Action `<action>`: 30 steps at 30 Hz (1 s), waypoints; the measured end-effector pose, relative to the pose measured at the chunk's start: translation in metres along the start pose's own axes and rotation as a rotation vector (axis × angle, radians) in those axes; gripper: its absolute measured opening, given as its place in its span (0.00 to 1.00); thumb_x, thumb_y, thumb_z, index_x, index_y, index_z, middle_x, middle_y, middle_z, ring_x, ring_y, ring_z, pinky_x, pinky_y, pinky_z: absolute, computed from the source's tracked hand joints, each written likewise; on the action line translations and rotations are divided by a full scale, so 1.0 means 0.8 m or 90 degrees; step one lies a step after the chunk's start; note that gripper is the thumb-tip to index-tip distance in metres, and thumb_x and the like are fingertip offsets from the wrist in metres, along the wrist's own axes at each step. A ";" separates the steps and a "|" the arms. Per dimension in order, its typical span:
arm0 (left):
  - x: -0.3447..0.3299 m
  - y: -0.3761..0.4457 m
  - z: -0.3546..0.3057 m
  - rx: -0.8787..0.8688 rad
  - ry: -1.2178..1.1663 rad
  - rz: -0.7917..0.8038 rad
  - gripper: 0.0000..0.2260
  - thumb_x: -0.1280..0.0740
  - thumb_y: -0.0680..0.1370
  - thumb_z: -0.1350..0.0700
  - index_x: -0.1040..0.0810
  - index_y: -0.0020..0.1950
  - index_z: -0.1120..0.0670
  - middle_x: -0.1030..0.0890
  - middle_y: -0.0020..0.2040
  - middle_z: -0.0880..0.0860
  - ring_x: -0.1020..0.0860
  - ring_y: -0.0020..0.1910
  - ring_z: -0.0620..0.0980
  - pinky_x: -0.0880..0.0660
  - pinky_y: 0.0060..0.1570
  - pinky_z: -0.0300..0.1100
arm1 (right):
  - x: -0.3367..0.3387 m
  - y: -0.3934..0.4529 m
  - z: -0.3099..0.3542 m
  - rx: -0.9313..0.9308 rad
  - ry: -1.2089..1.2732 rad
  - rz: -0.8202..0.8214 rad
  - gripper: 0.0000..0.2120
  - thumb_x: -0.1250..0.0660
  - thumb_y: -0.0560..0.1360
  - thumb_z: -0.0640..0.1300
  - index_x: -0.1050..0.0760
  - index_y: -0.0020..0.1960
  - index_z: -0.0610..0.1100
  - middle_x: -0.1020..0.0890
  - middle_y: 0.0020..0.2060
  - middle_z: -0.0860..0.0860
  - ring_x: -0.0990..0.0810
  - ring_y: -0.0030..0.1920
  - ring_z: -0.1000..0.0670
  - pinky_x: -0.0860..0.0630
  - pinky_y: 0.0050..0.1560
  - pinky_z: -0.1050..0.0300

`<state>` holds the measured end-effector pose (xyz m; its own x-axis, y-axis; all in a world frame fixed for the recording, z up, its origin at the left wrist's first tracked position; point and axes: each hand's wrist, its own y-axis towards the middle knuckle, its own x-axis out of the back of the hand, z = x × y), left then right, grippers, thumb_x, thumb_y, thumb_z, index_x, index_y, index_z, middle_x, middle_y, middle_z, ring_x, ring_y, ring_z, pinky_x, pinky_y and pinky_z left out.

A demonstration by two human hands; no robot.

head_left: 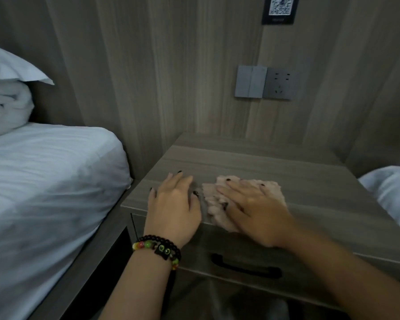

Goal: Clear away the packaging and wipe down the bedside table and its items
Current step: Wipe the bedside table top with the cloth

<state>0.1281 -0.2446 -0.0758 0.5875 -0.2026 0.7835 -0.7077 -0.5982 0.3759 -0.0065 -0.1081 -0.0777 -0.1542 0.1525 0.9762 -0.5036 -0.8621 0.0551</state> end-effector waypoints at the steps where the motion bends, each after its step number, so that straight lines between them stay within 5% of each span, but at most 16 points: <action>1: 0.000 -0.006 -0.003 -0.042 -0.011 -0.007 0.20 0.40 0.80 0.55 0.33 0.73 0.51 0.35 0.75 0.50 0.43 0.76 0.47 0.47 0.75 0.47 | 0.005 -0.016 -0.013 -0.023 0.002 -0.006 0.23 0.53 0.82 0.58 0.50 0.76 0.63 0.50 0.78 0.60 0.54 0.78 0.55 0.59 0.76 0.47; 5: 0.002 -0.024 -0.020 -0.134 -0.036 -0.010 0.21 0.39 0.80 0.55 0.34 0.74 0.51 0.38 0.76 0.47 0.45 0.75 0.41 0.51 0.69 0.31 | 0.019 -0.035 -0.033 -0.109 0.064 -0.039 0.23 0.49 0.81 0.57 0.43 0.76 0.60 0.43 0.77 0.58 0.46 0.77 0.53 0.52 0.76 0.48; 9: -0.004 -0.029 -0.062 -0.180 -0.055 0.041 0.23 0.40 0.81 0.52 0.39 0.76 0.49 0.41 0.77 0.45 0.43 0.74 0.40 0.48 0.68 0.30 | 0.046 -0.047 -0.025 -0.143 0.388 -0.215 0.18 0.40 0.80 0.43 0.28 0.69 0.50 0.26 0.68 0.52 0.30 0.66 0.55 0.39 0.57 0.75; 14: -0.028 0.005 -0.129 -0.279 0.035 0.230 0.25 0.39 0.80 0.47 0.40 0.75 0.47 0.41 0.76 0.47 0.41 0.75 0.47 0.41 0.73 0.43 | 0.057 -0.093 -0.075 -0.192 0.354 -0.355 0.14 0.36 0.76 0.39 0.21 0.60 0.50 0.22 0.62 0.52 0.25 0.57 0.57 0.34 0.58 0.69; 17: -0.051 0.024 -0.155 -0.284 0.149 0.388 0.31 0.41 0.79 0.41 0.50 0.78 0.43 0.50 0.79 0.47 0.50 0.78 0.49 0.50 0.74 0.47 | 0.053 -0.122 -0.110 -0.244 0.431 -0.470 0.13 0.35 0.76 0.39 0.22 0.55 0.54 0.18 0.54 0.49 0.21 0.44 0.54 0.28 0.43 0.66; 19: -0.066 0.027 -0.164 -0.284 0.235 0.457 0.29 0.47 0.80 0.38 0.54 0.78 0.40 0.55 0.80 0.46 0.55 0.78 0.50 0.56 0.75 0.48 | 0.055 -0.136 -0.128 -0.266 0.471 -0.527 0.12 0.36 0.76 0.38 0.21 0.54 0.54 0.17 0.50 0.49 0.21 0.45 0.52 0.30 0.40 0.67; 22: -0.079 0.028 -0.168 -0.279 0.246 0.478 0.26 0.49 0.81 0.39 0.54 0.77 0.38 0.57 0.79 0.45 0.58 0.78 0.50 0.58 0.76 0.50 | 0.068 -0.146 -0.141 -0.266 0.484 -0.565 0.13 0.36 0.76 0.37 0.20 0.55 0.49 0.19 0.50 0.53 0.22 0.50 0.55 0.31 0.45 0.72; 27: -0.099 0.016 -0.197 -0.341 0.219 0.502 0.25 0.48 0.81 0.41 0.54 0.76 0.37 0.58 0.79 0.43 0.61 0.77 0.47 0.60 0.75 0.51 | 0.080 -0.139 -0.171 -0.318 0.543 -0.631 0.11 0.37 0.75 0.38 0.19 0.53 0.48 0.16 0.47 0.51 0.19 0.49 0.51 0.22 0.52 0.51; 30: -0.126 0.008 -0.237 -0.403 0.237 0.476 0.26 0.50 0.80 0.37 0.54 0.77 0.38 0.57 0.79 0.45 0.59 0.78 0.49 0.60 0.75 0.53 | 0.085 -0.134 -0.184 -0.368 0.621 -0.661 0.11 0.37 0.75 0.38 0.19 0.50 0.48 0.17 0.41 0.53 0.19 0.45 0.51 0.21 0.51 0.51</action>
<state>-0.0100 -0.0810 -0.0587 -0.1669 -0.0383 0.9852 -0.9798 0.1180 -0.1614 -0.0878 0.0661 -0.0478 0.1000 0.9944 0.0346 -0.9526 0.0856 0.2920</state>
